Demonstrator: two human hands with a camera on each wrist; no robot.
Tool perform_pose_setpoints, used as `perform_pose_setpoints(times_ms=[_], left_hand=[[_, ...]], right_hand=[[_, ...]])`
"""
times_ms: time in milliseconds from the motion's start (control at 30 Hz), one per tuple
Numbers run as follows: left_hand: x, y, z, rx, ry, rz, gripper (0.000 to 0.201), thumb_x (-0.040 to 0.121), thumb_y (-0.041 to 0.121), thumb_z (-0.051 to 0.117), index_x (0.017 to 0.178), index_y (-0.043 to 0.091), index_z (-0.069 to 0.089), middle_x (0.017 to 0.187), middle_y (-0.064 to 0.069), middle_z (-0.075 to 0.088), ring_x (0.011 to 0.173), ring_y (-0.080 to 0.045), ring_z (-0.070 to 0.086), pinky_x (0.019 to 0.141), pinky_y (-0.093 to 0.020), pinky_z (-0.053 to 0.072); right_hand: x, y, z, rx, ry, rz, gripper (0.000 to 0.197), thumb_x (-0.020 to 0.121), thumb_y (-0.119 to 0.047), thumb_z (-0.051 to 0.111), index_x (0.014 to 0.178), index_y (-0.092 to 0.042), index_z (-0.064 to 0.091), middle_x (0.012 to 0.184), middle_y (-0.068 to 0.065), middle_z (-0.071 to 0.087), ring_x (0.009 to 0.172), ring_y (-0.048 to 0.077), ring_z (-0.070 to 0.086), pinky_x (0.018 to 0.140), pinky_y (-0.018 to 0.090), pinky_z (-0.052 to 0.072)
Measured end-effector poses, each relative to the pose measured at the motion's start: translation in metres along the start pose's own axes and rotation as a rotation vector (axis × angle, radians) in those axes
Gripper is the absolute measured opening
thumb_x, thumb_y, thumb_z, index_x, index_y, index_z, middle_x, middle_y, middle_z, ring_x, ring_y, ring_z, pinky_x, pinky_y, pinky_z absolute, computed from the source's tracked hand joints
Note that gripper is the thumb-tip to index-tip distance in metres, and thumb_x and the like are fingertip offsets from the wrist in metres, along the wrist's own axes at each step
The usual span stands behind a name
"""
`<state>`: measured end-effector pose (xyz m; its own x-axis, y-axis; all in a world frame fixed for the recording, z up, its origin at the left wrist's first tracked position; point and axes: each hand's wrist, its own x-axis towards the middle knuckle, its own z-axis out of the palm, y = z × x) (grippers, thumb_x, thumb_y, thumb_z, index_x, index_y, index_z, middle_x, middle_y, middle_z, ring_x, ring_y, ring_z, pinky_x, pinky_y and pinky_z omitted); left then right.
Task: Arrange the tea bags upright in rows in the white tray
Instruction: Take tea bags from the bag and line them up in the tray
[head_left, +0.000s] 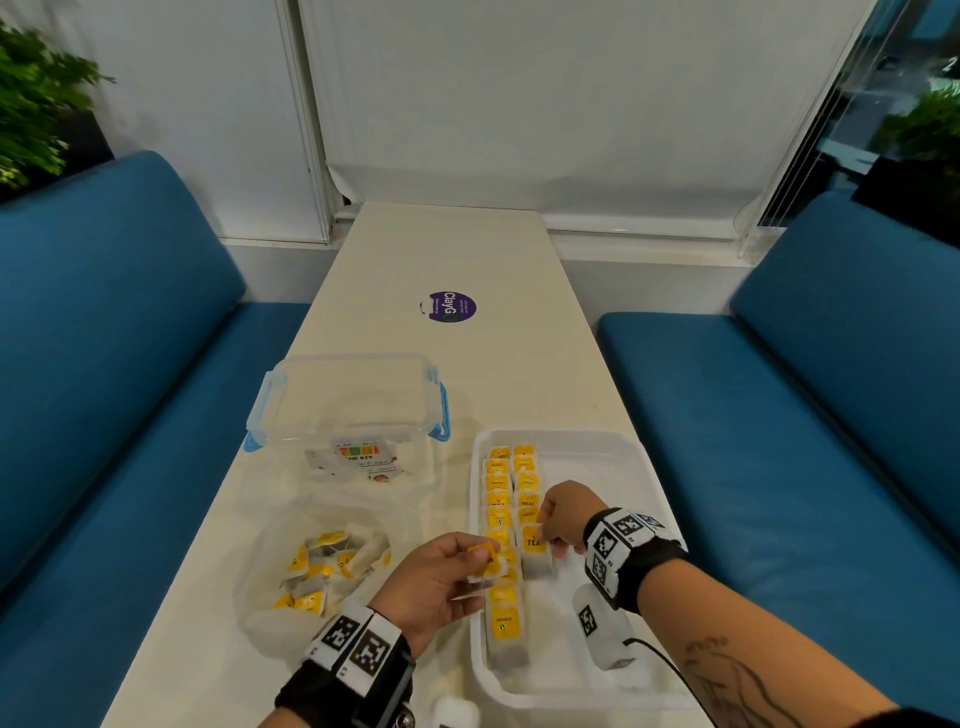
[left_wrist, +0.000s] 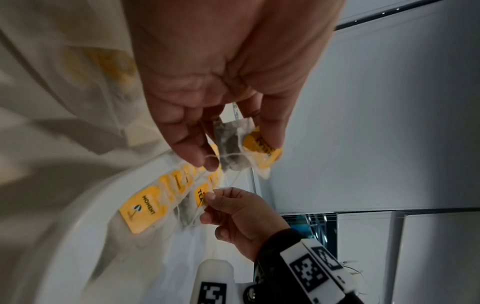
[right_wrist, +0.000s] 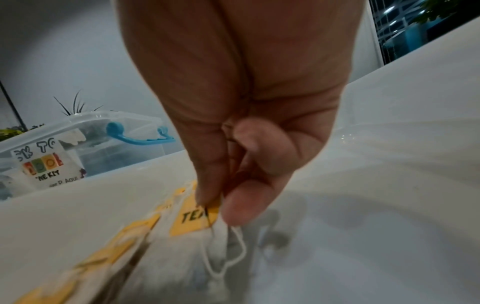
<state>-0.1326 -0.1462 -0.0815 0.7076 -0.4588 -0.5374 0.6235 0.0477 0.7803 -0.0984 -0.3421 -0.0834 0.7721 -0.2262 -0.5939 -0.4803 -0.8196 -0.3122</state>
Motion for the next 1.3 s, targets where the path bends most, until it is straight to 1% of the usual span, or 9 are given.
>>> perform_pose_setpoints(times_ms=[200,400,567,700,800,933,1033,1167,1300], left_hand=[[0.001,0.002,0.003,0.047,0.017,0.042,0.009,0.088,0.010,0.059,0.087,0.013,0.068,0.073,0.004,0.071,0.074,-0.011,0.061,0.070,-0.024,0.044],[0.006,0.009,0.014,-0.127,0.003,-0.003,0.010,0.090,0.014,0.056,0.091,0.013,0.065,0.082,-0.004,0.067,0.080,-0.019,0.064,0.063,-0.030,0.051],[0.013,0.010,0.027,-0.209,0.020,0.053,0.013,0.092,0.015,0.053,0.095,0.013,0.066,0.074,-0.004,0.068,0.073,-0.017,0.061,0.071,-0.030,0.050],[0.014,0.008,0.034,-0.228,-0.017,0.098,0.018,0.093,0.012,0.050,0.101,0.007,0.065,0.062,0.000,0.066,0.074,-0.019,0.060,0.073,-0.029,0.048],[0.014,0.005,0.035,-0.230,-0.025,0.131,0.017,0.093,0.011,0.051,0.098,0.005,0.066,0.073,-0.005,0.067,0.074,-0.020,0.063,0.073,-0.028,0.050],[0.011,0.008,0.034,-0.320,-0.034,0.093,0.018,0.091,0.016,0.053,0.104,0.009,0.063,0.087,-0.014,0.069,0.076,-0.028,0.066,0.073,-0.035,0.055],[0.006,0.009,0.031,-0.304,-0.104,0.033,0.019,0.091,0.013,0.053,0.108,0.009,0.060,0.083,-0.012,0.072,0.068,-0.023,0.069,0.063,-0.031,0.057],[0.008,0.005,0.027,-0.219,-0.087,0.044,0.033,0.087,-0.007,0.052,0.118,0.006,0.055,0.086,-0.015,0.065,0.064,-0.017,0.070,0.058,-0.026,0.059],[0.007,0.003,0.027,-0.091,-0.011,0.134,0.027,0.081,-0.015,0.056,0.099,0.005,0.060,0.081,-0.011,0.069,0.066,-0.015,0.070,0.059,-0.023,0.057]], right_hand=[[-0.004,0.006,-0.003,0.102,0.204,-0.106,0.031,0.081,-0.016,0.071,0.067,-0.020,0.044,0.080,-0.003,0.053,0.079,0.017,0.054,0.077,0.030,0.049],[-0.053,0.003,-0.023,0.383,0.078,-0.396,0.028,0.074,0.009,0.062,0.074,-0.019,0.057,0.064,-0.002,0.058,0.054,0.007,0.055,0.052,0.015,0.046],[-0.076,-0.003,-0.010,0.380,0.092,-0.386,0.028,0.075,-0.030,0.077,0.063,-0.018,0.054,0.058,-0.003,0.059,0.047,0.004,0.053,0.050,0.014,0.040],[-0.079,-0.005,-0.003,0.499,0.122,-0.352,0.026,0.082,-0.020,0.071,0.065,-0.015,0.051,0.058,-0.002,0.058,0.036,-0.002,0.049,0.037,0.008,0.032],[-0.081,-0.006,-0.002,0.615,0.103,-0.323,0.020,0.083,-0.012,0.066,0.070,-0.014,0.052,0.060,0.000,0.059,0.039,-0.001,0.052,0.038,0.015,0.033],[-0.085,-0.003,-0.008,0.745,0.027,-0.286,0.021,0.078,0.003,0.058,0.070,-0.013,0.048,0.062,0.007,0.061,0.051,0.014,0.062,0.039,0.020,0.034],[-0.087,-0.003,-0.015,0.727,-0.038,-0.278,0.018,0.076,0.006,0.054,0.073,-0.010,0.049,0.061,0.009,0.059,0.046,0.014,0.056,0.038,0.019,0.034],[-0.086,-0.002,-0.018,0.709,0.008,-0.237,0.014,0.077,0.004,0.053,0.069,-0.007,0.054,0.059,0.008,0.055,0.046,0.013,0.044,0.041,0.020,0.033],[-0.083,-0.003,-0.012,0.725,0.038,-0.247,0.018,0.079,-0.003,0.064,0.067,-0.012,0.056,0.061,0.004,0.052,0.053,0.011,0.046,0.044,0.020,0.034]])
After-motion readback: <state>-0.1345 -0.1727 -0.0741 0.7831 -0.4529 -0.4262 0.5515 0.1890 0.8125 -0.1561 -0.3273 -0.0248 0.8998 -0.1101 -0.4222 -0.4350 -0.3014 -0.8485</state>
